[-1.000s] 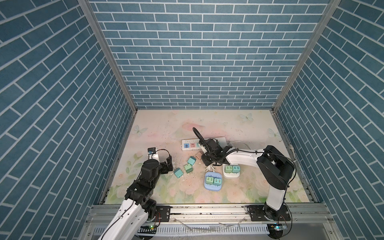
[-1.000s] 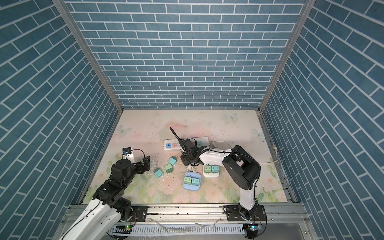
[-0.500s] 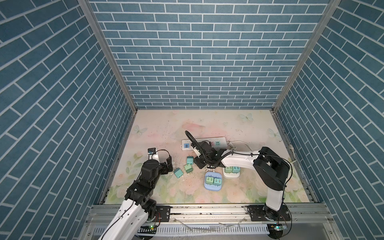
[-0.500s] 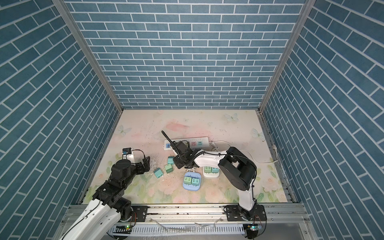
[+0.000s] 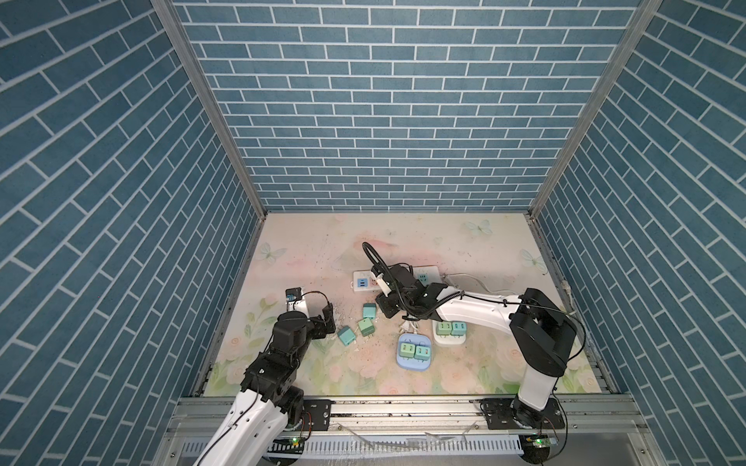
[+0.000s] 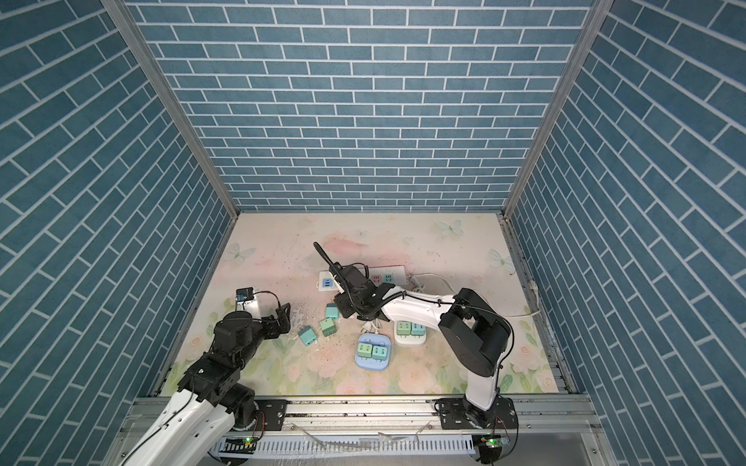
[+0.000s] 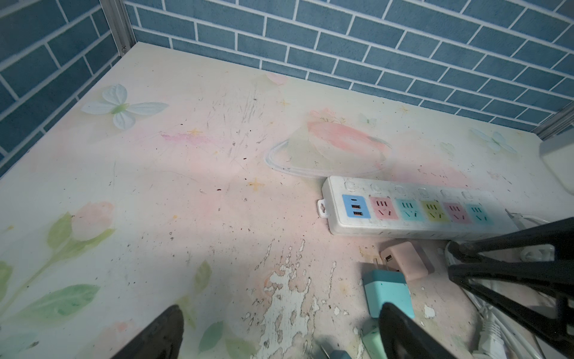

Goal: Insert plugs into power strip
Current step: Move the plug to the center of the table.

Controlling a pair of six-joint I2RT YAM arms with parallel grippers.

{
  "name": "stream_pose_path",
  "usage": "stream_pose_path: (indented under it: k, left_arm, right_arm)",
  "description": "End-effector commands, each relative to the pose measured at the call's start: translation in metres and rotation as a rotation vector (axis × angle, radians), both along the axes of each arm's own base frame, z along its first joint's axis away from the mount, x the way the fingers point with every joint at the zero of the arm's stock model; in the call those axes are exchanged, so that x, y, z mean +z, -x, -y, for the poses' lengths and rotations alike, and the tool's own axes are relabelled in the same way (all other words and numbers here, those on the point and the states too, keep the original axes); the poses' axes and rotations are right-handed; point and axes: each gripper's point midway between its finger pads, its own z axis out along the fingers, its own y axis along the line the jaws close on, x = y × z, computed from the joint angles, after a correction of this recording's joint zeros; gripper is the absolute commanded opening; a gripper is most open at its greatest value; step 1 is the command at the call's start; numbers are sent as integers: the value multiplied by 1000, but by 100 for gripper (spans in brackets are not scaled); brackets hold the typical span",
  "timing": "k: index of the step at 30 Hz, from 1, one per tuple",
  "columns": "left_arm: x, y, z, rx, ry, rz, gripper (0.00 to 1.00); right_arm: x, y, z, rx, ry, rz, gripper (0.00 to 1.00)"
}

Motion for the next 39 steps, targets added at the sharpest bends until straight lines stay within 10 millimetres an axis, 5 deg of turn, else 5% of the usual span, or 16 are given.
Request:
stream_pose_path:
  k: [1, 12, 21, 39]
  left_arm:
    - [-6, 2, -4, 14, -2, -11, 99]
    - [-5, 3, -5, 20, -4, -10, 99]
    - [-6, 3, -5, 21, -4, -11, 99]
    - [-5, 3, -5, 19, -2, -9, 99]
  right_arm:
    - [7, -12, -7, 5, 27, 49, 34]
    - [-21, -33, -27, 16, 109, 33, 22]
    - [-42, -42, -14, -16, 147, -8, 18]
    - [-69, -36, 4, -35, 137, -128, 37]
